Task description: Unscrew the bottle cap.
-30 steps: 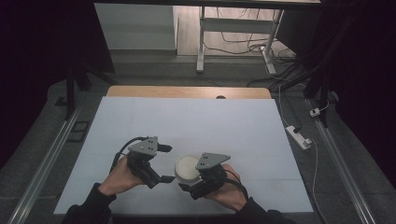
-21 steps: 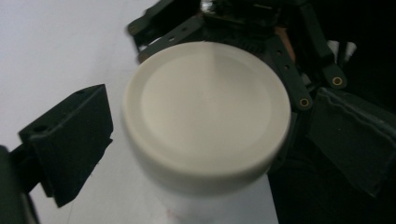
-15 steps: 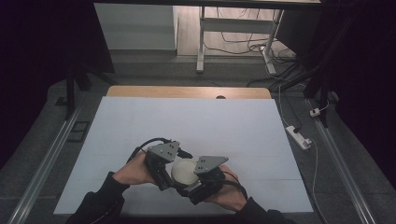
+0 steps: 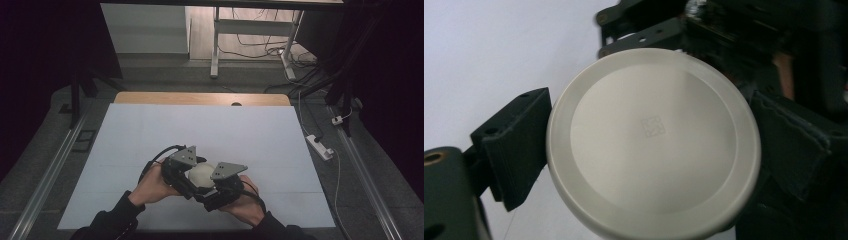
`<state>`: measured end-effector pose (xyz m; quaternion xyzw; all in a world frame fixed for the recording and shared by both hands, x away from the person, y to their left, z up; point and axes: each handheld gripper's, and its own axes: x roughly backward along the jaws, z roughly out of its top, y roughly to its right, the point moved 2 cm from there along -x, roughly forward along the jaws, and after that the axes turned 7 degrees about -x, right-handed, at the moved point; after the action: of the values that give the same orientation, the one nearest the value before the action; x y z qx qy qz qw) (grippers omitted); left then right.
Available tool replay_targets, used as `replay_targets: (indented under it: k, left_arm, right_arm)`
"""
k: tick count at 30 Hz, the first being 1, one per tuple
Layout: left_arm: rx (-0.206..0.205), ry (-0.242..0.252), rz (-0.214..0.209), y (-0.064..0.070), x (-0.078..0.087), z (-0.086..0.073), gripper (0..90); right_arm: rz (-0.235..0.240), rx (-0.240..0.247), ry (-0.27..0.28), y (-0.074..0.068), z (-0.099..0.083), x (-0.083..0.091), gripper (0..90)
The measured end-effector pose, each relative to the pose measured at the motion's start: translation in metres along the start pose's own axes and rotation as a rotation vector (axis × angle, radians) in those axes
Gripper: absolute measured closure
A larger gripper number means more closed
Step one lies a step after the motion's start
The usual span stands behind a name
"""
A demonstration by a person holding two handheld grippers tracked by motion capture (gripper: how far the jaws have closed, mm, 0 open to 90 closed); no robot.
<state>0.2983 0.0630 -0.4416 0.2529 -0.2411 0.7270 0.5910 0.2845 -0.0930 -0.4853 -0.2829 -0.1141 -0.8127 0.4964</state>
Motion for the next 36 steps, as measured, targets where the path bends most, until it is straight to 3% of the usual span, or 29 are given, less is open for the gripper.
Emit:
replay_targets:
  k: [6,11,13,15,16,17,18,20,22,24,26,29,31,33,35,36]
  left_arm:
    - [0.058,-0.019,0.084,0.005,-0.003,0.007,8.2]
    - [0.033,0.014,0.094,0.004,0.002,0.007,2.2]
    - [0.032,0.063,0.071,0.000,0.014,0.006,0.4]
    - [0.027,0.074,0.059,-0.002,0.018,0.005,0.5]
    - [0.018,0.077,0.028,-0.004,0.022,0.003,0.4]
    - [-0.012,0.089,-0.055,-0.008,0.028,-0.002,0.4]
    - [-0.012,0.089,-0.055,-0.008,0.028,-0.002,0.0]
    - [-0.062,0.081,-0.137,-0.011,0.031,-0.010,0.1]
    - [-0.078,0.077,-0.157,-0.011,0.030,-0.012,0.4]
    - [-0.126,0.084,-0.207,-0.009,0.026,-0.015,1.9]
    - [-0.161,0.072,-0.224,-0.006,0.024,-0.014,3.7]
    - [-0.201,0.036,-0.196,-0.002,0.021,-0.014,8.8]
    - [-0.208,0.039,-0.181,0.000,0.022,-0.013,8.9]
    - [-0.200,0.037,-0.171,0.000,0.022,-0.012,9.0]
    - [-0.150,0.022,-0.126,0.001,0.020,-0.008,9.0]
    - [-0.150,0.022,-0.126,0.001,0.020,-0.008,9.0]
  right_arm:
    - [-0.036,-0.021,0.009,0.003,0.000,0.001,5.9]
    - [-0.021,-0.021,0.017,0.003,0.001,0.003,5.9]
    - [-0.017,-0.015,0.015,0.003,0.001,0.003,5.9]
    - [-0.005,-0.008,0.012,0.003,0.000,0.003,5.9]
    - [0.005,-0.003,0.010,0.002,0.000,0.003,5.8]
    - [0.017,0.003,0.007,0.002,0.000,0.002,5.9]
    - [0.017,0.003,0.007,0.002,0.000,0.002,5.9]
    - [0.055,0.022,0.001,-0.002,-0.001,0.002,5.9]
    - [0.079,0.034,0.001,-0.005,-0.001,0.001,5.9]
    - [0.103,0.042,0.003,-0.008,-0.001,0.001,5.9]
    - [0.117,0.052,-0.001,-0.010,-0.001,0.000,5.9]
    - [0.131,0.065,-0.006,-0.013,-0.001,0.000,5.9]
    - [0.131,0.067,-0.005,-0.014,-0.001,0.000,5.9]
    - [0.123,0.061,-0.001,-0.014,-0.001,0.001,5.9]
    - [0.104,0.049,0.000,-0.012,0.000,0.001,5.9]
    - [0.104,0.049,0.000,-0.012,0.000,0.001,5.9]
